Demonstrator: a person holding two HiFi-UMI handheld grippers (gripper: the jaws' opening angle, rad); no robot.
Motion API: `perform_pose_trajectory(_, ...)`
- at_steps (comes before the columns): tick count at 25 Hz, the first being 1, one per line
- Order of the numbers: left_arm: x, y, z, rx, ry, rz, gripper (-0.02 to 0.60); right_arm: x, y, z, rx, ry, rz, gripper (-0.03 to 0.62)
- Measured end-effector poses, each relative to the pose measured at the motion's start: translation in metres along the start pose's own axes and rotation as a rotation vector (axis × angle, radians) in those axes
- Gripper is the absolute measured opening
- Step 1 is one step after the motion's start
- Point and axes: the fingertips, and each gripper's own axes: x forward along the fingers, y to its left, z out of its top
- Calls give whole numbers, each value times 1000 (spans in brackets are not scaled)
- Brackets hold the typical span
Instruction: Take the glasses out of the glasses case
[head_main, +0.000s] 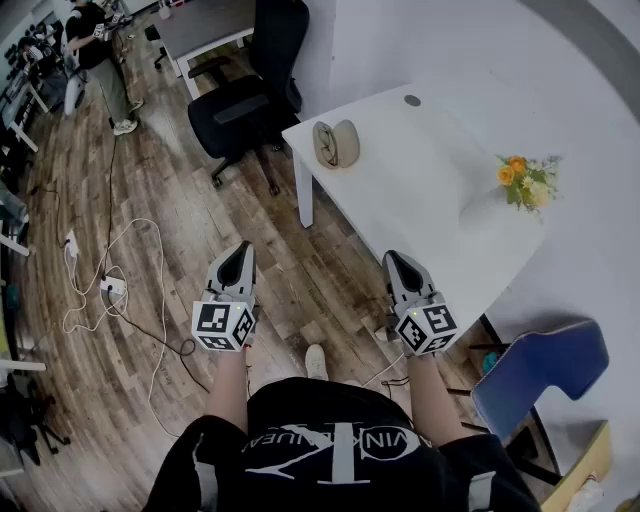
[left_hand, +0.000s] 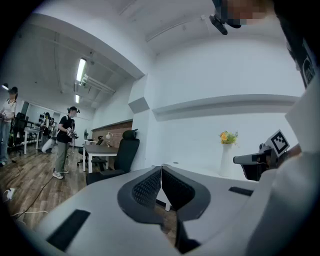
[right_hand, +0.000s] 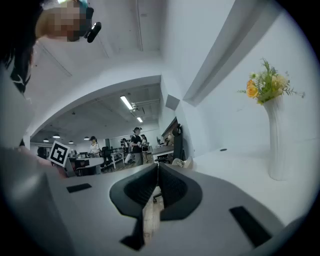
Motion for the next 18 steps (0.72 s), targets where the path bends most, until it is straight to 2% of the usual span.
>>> perform_pose_trajectory(10,25,17,-4,-11,-2,-2,20,27,-10,-6,14,5,-11,28)
perform_pose_trajectory(18,18,28,-12,-32,13,15,20,35,-4,-14,19,22,2,28)
